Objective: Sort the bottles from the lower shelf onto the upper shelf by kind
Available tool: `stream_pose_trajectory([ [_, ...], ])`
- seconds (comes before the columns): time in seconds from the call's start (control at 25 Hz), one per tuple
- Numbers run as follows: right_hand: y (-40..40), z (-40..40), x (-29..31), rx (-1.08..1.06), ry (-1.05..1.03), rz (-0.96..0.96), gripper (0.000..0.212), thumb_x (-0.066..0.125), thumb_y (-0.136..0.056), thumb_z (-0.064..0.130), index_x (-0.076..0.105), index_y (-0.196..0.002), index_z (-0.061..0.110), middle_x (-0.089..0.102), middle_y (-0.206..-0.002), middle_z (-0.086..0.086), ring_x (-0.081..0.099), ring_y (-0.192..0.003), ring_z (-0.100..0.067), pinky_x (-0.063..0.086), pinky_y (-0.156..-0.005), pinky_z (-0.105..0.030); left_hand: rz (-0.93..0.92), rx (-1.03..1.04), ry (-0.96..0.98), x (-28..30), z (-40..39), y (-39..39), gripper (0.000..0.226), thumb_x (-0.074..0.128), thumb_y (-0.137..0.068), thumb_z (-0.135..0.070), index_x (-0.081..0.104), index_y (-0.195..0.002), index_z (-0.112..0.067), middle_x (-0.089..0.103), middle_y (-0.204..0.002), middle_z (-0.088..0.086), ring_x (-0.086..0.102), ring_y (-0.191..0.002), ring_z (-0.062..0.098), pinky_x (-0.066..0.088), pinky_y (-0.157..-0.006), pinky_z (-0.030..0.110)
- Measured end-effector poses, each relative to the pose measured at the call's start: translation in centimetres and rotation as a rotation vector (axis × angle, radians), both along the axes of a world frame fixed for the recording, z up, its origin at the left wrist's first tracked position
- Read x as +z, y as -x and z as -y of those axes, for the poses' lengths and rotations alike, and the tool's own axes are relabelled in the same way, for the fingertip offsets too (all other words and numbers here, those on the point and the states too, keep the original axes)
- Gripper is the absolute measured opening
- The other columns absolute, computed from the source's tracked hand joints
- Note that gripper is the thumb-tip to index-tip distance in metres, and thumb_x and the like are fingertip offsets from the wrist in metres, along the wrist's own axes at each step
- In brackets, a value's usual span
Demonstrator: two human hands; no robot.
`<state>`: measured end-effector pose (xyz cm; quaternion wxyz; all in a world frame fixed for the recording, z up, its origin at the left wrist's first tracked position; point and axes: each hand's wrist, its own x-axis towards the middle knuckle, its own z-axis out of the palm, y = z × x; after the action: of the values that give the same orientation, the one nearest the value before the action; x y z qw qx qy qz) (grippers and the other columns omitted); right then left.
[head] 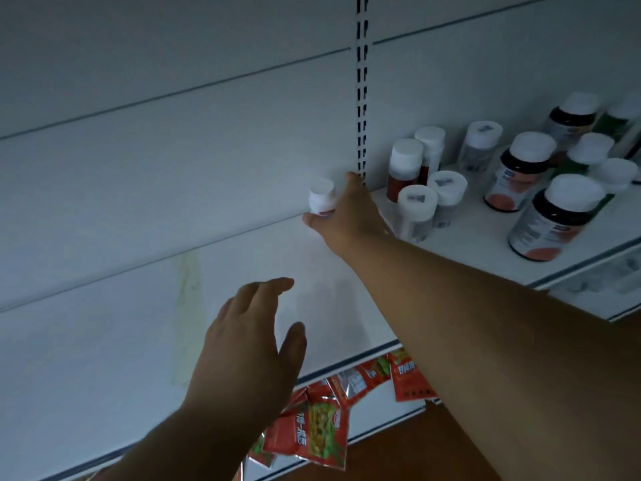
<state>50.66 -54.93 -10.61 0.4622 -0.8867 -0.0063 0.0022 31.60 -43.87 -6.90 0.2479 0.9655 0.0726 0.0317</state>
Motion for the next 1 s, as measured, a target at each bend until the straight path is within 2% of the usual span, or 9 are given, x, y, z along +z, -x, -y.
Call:
stream_pose_trajectory([
  [0.12, -1.1, -0.5, -0.9, 0.008, -0.041, -0.082, 0.065, 0.077, -0.082, 0.038, 0.041, -0.133, 0.017, 0.056, -0.132, -0.004, 0.057, -0.107, -0.024, 0.039, -0.078, -0.028, 0.042, 0.059, 0.033, -1.7, 0.2, -0.9, 0.05, 0.058, -0.091, -0.041, 0.041, -0.138, -0.039, 0.046, -0.141, -0.013, 0.047, -0.125, 0.008, 0.048, -0.101, 0.04],
  [0.28, 0.6, 0.5, -1.8, -0.009, -0.275, -0.111, 0.047, 0.07, -0.086, 0.045, 0.052, -0.118, 0.015, 0.065, -0.112, -0.001, 0.063, -0.093, -0.019, 0.045, -0.072, -0.029, 0.052, 0.117, 0.157, -2.9, 1.2, -1.4, 0.047, 0.053, -0.092, -0.045, 0.044, -0.137, -0.037, 0.048, -0.138, -0.011, 0.049, -0.122, 0.009, 0.048, -0.099, 0.039],
  [0.4, 4.7, 1.8, -0.9, 0.044, -0.517, -0.271, 0.039, 0.069, -0.085, 0.05, 0.063, -0.104, 0.017, 0.073, -0.099, -0.004, 0.071, -0.089, -0.022, 0.059, -0.085, -0.044, 0.045, 0.049, 0.086, -2.0, 1.5, -0.8, 0.048, 0.047, -0.091, -0.048, 0.044, -0.137, -0.034, 0.05, -0.136, -0.008, 0.05, -0.121, 0.012, 0.047, -0.096, 0.038],
  [0.52, 9.0, 4.6, 3.0, 0.101, -0.731, -0.353, 0.029, 0.076, -0.081, 0.041, 0.064, -0.095, 0.018, 0.073, -0.098, -0.009, 0.071, -0.096, -0.03, 0.055, -0.093, -0.053, 0.021, -0.092, -0.073, 0.9, 2.3, 1.2, 0.048, 0.046, -0.094, -0.05, 0.047, -0.136, -0.028, 0.053, -0.133, -0.001, 0.053, -0.119, 0.02, 0.047, -0.094, 0.042],
  [0.6, 11.6, 7.2, 7.3, 0.067, -0.819, -0.395, 0.035, 0.08, -0.076, 0.042, 0.064, -0.099, 0.02, 0.072, -0.097, -0.007, 0.07, -0.099, -0.029, 0.052, -0.097, -0.055, 0.015, -0.159, -0.107, 4.4, 3.7, 3.2, 0.05, 0.046, -0.091, -0.053, 0.048, -0.134, -0.027, 0.055, -0.129, -0.001, 0.055, -0.115, 0.021, 0.046, -0.091, 0.04],
  [0.72, 16.0, 11.0, 15.4, -0.043, -0.814, -0.507, 0.067, 0.075, -0.064, 0.069, 0.064, -0.113, 0.025, 0.073, -0.098, 0.0, 0.072, -0.094, -0.021, 0.054, -0.094, -0.051, -0.049, -0.069, 0.198, 12.7, 8.3, 6.1, 0.053, 0.032, -0.093, -0.063, 0.048, -0.135, -0.034, 0.05, -0.131, -0.01, 0.051, -0.116, 0.005, 0.045, -0.088, 0.02],
  [0.8, 19.3, 13.5, 22.3, -0.094, -0.856, -0.561, 0.071, 0.063, -0.066, 0.075, 0.064, -0.116, 0.025, 0.072, -0.1, -0.004, 0.072, -0.091, -0.023, 0.057, -0.087, -0.048, -0.115, 0.073, 0.495, 20.3, 11.6, 8.1, 0.064, 0.028, -0.082, -0.068, 0.049, -0.134, -0.036, 0.051, -0.131, -0.016, 0.05, -0.113, -0.005, 0.039, -0.084, 0.006],
  [0.92, 24.2, 17.3, 33.0, -0.132, -0.921, -0.51, 0.047, 0.058, -0.086, 0.06, 0.063, -0.113, 0.022, 0.07, -0.101, -0.008, 0.072, -0.088, -0.022, 0.058, -0.077, -0.043, -0.138, 0.173, 0.786, 30.1, 15.5, 11.6, 0.068, 0.022, -0.086, -0.076, 0.054, -0.131, -0.038, 0.059, -0.128, -0.016, 0.055, -0.115, 0.002, 0.046, -0.102, 0.034],
  [1.0, 26.1, 19.0, 38.9, -0.088, -0.895, -0.434, 0.027, 0.061, -0.091, 0.047, 0.065, -0.104, 0.024, 0.071, -0.096, -0.006, 0.072, -0.084, -0.02, 0.059, -0.076, -0.045, -0.155, 0.158, 0.856, 35.0, 16.8, 12.6, 0.069, 0.018, -0.085, -0.079, 0.058, -0.127, -0.04, 0.063, -0.123, -0.014, 0.059, -0.113, 0.007, 0.047, -0.1, 0.042],
])
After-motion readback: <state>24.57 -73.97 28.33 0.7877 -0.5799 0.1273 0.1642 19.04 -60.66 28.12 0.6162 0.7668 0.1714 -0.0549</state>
